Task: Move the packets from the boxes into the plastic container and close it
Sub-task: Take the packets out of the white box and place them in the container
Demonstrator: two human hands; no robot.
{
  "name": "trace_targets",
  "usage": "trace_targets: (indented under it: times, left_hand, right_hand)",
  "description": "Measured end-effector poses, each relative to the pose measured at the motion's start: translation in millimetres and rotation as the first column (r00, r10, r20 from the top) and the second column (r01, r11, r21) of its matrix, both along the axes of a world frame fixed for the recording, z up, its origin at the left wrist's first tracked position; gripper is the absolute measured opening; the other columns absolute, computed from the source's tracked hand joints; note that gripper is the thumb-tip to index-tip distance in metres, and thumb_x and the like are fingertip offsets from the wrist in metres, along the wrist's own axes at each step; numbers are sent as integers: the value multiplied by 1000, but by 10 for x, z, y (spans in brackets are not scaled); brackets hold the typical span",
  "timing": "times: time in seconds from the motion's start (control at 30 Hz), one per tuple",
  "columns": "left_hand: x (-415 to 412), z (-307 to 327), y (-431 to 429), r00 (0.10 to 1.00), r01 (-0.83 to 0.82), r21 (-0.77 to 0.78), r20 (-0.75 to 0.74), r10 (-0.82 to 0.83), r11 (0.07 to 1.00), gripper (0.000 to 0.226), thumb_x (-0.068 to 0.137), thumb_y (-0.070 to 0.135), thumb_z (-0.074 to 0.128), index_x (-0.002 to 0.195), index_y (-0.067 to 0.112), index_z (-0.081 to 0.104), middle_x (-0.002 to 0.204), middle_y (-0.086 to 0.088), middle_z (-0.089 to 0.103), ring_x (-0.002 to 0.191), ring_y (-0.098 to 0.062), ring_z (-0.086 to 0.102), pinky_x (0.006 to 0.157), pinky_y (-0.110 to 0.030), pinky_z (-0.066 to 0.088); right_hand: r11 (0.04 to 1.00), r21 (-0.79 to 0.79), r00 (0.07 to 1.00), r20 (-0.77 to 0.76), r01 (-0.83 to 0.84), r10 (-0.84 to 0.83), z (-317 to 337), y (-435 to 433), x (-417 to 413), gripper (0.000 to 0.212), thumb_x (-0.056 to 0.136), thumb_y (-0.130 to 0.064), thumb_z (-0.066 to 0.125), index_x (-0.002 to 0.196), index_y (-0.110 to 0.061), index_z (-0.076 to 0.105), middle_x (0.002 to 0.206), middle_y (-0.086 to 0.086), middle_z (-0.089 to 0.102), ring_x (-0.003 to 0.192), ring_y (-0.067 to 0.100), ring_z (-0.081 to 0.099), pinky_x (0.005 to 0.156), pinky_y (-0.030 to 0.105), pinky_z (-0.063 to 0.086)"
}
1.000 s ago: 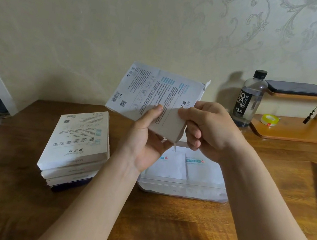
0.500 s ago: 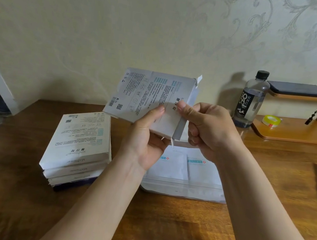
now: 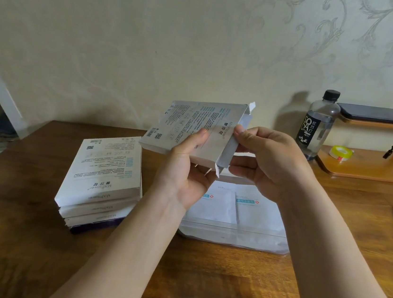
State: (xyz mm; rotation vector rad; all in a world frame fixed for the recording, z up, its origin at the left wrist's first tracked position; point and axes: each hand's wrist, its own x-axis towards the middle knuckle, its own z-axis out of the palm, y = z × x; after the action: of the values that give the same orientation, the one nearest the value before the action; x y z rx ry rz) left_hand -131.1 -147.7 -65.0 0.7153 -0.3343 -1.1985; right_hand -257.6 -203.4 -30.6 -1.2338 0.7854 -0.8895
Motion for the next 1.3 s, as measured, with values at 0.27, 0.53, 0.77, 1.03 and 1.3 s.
trace_targets:
  times: [0.27, 0.53, 0.77, 1.03, 1.3]
  left_hand:
    - [8, 47, 24, 995, 36, 2, -96, -36, 999, 48, 92, 26, 72, 136, 9, 63, 116, -14, 72, 94, -23, 72, 59, -28, 62]
    - [98, 158, 75, 956, 11, -122, -289, -46, 993, 46, 95, 27, 69, 131, 1, 61, 105, -21, 75, 80, -27, 77, 68, -32, 65]
    - [182, 209, 98, 926, -58, -155, -377, -4, 986, 57, 94, 30, 71, 139, -1, 57, 112, -25, 73, 82, -30, 77, 66, -34, 65]
    - [191, 205, 91, 950, -50, -144, -312, 3, 988, 17, 94, 22, 70, 93, 5, 68, 126, -21, 69, 89, -28, 73, 70, -35, 65]
    - [164, 144, 65, 964, 31, -133, -256, -65, 991, 23, 94, 24, 70, 103, 2, 65, 131, -25, 65, 99, -31, 72, 72, -34, 65]
  right_hand:
    - [994, 21, 995, 14, 103, -103, 78, 12, 103, 25, 94, -22, 70, 95, 3, 68, 61, 5, 67, 48, 20, 65, 46, 24, 51]
    - [996, -31, 991, -102, 84, -86, 496, -74, 290, 23, 90, -25, 74, 82, -6, 66, 54, 2, 63, 47, 18, 64, 44, 23, 48]
    - [997, -5, 997, -14, 79, -79, 795, -104, 229, 10, 94, -16, 66, 93, -6, 64, 70, 5, 56, 62, 27, 73, 50, 27, 54]
    - [988, -6, 956, 255, 151, -145, 860, -218, -168, 11, 89, -9, 53, 100, -8, 54, 117, 17, 62, 104, 33, 69, 83, 48, 60]
    - [872, -267, 845, 471, 410, -253, 858, -165, -264, 15, 70, -17, 55, 71, -12, 69, 85, 4, 70, 100, 22, 71, 95, 35, 47]
